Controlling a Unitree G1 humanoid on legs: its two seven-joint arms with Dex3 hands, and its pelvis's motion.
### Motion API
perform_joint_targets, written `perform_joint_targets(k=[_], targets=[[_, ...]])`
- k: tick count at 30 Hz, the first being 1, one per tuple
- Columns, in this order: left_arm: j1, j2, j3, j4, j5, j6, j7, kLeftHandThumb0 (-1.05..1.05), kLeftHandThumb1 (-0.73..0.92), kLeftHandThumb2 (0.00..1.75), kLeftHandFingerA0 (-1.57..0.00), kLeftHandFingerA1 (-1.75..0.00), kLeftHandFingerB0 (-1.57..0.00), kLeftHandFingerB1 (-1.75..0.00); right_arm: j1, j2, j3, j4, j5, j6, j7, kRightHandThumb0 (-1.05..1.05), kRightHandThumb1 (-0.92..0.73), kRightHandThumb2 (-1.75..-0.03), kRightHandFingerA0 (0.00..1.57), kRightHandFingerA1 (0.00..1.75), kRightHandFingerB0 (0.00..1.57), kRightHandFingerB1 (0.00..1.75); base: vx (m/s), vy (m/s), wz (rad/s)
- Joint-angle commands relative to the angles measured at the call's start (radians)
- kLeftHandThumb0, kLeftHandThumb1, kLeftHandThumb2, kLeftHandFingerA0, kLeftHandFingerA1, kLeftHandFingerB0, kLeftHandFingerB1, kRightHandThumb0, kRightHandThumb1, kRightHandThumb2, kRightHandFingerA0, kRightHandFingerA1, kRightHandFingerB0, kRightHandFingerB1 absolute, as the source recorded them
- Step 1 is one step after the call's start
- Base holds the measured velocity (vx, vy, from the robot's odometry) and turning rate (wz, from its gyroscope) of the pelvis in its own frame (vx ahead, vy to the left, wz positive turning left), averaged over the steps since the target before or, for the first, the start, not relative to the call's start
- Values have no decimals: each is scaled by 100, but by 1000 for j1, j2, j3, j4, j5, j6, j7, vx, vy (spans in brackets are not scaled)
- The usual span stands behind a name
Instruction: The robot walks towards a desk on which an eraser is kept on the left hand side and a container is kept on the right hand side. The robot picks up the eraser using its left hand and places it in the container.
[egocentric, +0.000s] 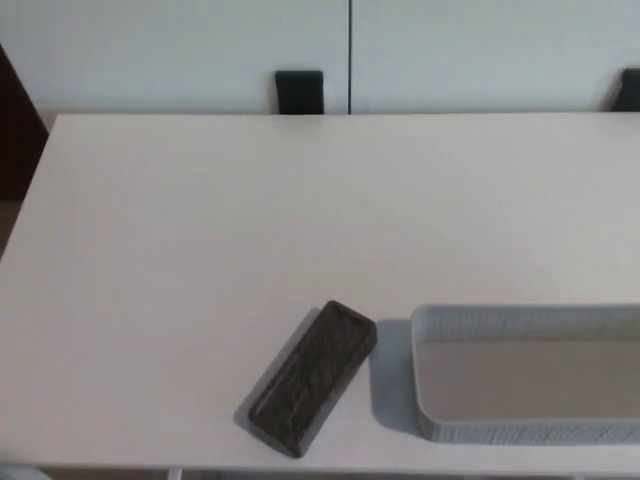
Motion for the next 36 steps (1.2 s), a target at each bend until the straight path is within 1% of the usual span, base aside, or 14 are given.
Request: perform_joint_targets(k=[1, 12, 13, 16, 17, 18, 19, 21, 22, 24, 29, 30, 31, 36], targets=[[1, 17, -9, -7, 24, -33, 29, -42, 29, 79, -34, -120, -32, -68, -6, -4, -1, -8, -4, 7, -10, -10, -34, -81, 47, 64, 20, 53, 103, 220, -29], [19, 17, -45, -55, 54, -28, 50, -47, 29, 74, -43, -116, -38, -67, -15, -1, 7, 6, -11, -8, -16, -10, -35, -81, 47, 64, 20, 53, 40, 61, 6], [18, 20, -53, -59, 63, -18, 54, -49, 25, 83, -52, -94, -38, -66, -19, 2, 7, 11, -9, -5, -18, -9, -34, -81, 48, 65, 21, 53, 0, 0, 0], [28, 15, -63, -73, 65, -20, 60, -49, 24, 83, -53, -95, -39, -67, -14, 1, 8, 1, -9, 5, -19, -9, -34, -81, 47, 64, 21, 53, -123, -119, -2], [32, 14, -65, -79, 64, -19, 60, -45, 29, 71, -46, -114, -40, -67, -15, 0, 9, 1, -9, 5, -18, -9, -35, -81, 46, 64, 20, 53, -151, -202, 3], [33, 12, -67, -88, 62, -20, 55, -45, 29, 72, -45, -113, -40, -66, -21, 0, 10, 3, -12, 6, -21, -9, -35, -81, 46, 64, 20, 53, -171, -242, 1], [38, 10, -66, -97, 56, -23, 49, -48, 23, 83, -54, -96, -40, -67, -21, 1, 10, -2, -10, 10, -22, -8, -35, -81, 46, 64, 20, 53, -167, -234, 8], [42, 7, -66, -103, 53, -32, 46, -48, 22, 83, -55, -97, -41, -67, -24, 0, 11, -1, -11, 10, -23, -10, -34, -81, 46, 64, 21, 53, -214, -338, 19], [42, 6, -70, -109, 56, -29, 46, -45, 28, 72, -47, -113, -41, -65, -27, -2, 11, -1, -9, 7, -18, -10, -35, -81, 46, 64, 20, 53, -199, -467, -16], [43, 4, -70, -109, 55, -31, 43, -47, 28, 72, -47, -115, -41, -66, -28, -4, 12, 2, -9, 4, -15, -10, -34, -81, 46, 64, 20, 53, -222, -362, -4], [47, -1, -75, -128, 60, -8, 32, -46, 29, 71, -47, -112, -41, -68, -40, -6, 16, 13, -7, -2, -14, -11, -35, -81, 45, 64, 21, 54, -214, -164, 4], [45, -2, -73, -131, 56, -4, 24, -49, 23, 82, -54, -95, -40, -68, -45, -7, 16, 14, -7, 2, -15, -10, -35, -81, 45, 63, 21, 54, -227, -27, 11], [44, -1, -72, -133, 56, -2, 22, -49, 23, 82, -54, -95, -40, -68, -46, -6, 16, 14, -7, 3, -16, -10, -35, -81, 45, 63, 21, 54, -227, -3, 8], [39, 5, -77, -142, 69, -11, 32, -49, 29, 70, -48, -114, -40, -69, -46, -10, 20, 0, -10, 7, -16, -12, -34, -81, 47, 64, 20, 53, -223, 118, 1]])
